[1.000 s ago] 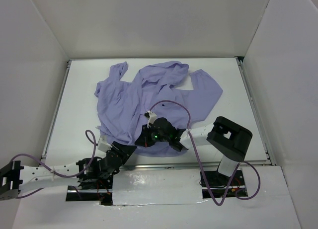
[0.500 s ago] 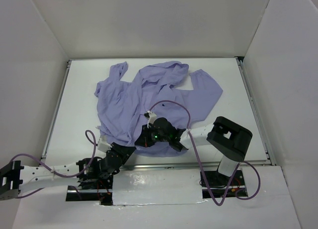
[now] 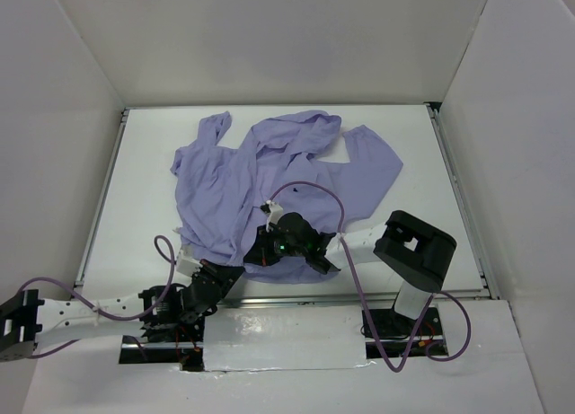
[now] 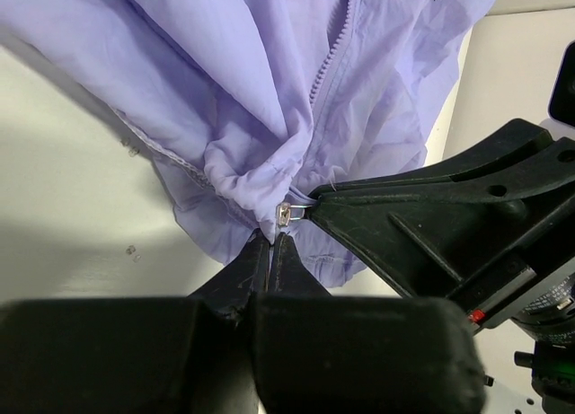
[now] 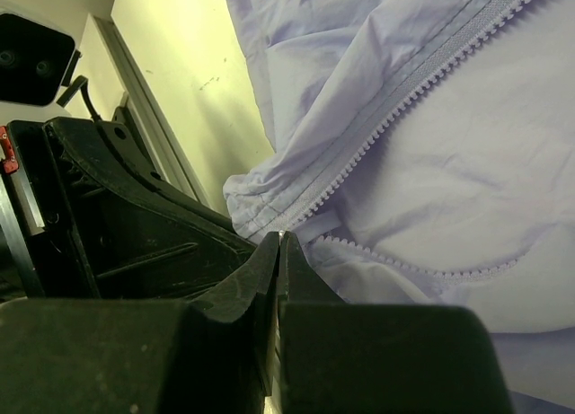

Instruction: Zip up the jacket

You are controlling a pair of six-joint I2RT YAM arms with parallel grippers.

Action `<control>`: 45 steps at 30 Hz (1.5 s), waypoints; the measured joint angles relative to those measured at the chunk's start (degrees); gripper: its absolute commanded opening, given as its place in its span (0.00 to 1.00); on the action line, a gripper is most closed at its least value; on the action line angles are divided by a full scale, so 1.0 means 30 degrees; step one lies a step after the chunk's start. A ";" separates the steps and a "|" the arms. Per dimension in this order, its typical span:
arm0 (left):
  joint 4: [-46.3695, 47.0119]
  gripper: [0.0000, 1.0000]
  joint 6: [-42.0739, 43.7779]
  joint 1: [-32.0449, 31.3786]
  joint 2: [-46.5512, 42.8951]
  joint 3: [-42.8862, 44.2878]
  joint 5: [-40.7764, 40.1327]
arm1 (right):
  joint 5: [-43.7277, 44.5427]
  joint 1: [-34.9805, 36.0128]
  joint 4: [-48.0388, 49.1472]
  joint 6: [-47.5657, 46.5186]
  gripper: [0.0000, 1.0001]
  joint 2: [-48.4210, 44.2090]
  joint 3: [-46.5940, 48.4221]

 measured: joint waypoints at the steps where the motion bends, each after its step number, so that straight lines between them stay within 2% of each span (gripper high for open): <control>1: -0.0007 0.00 -0.0022 0.0000 0.0066 0.0000 -0.0007 | 0.0000 0.0000 -0.0007 0.0000 0.00 0.0000 0.0000; 19: 0.1698 0.00 -0.0933 0.0058 0.3089 0.0000 0.0168 | -0.0670 -0.0656 -0.0372 -0.1800 0.00 0.1508 0.0954; 31: 0.2594 0.00 -0.0372 0.0146 0.2667 0.0000 -0.0466 | 0.1137 -0.0605 -0.1698 -0.2404 0.00 0.0561 0.1545; 37: 0.2834 0.00 -0.0095 0.0036 0.2346 0.0000 -0.0211 | 0.0991 -0.0568 -0.1049 -0.2943 0.00 -0.0058 0.0648; 45: 0.1851 0.00 0.0495 0.0036 0.0648 0.0000 -0.0619 | 0.2375 -0.0386 -0.2514 -0.1843 0.00 0.0015 0.1851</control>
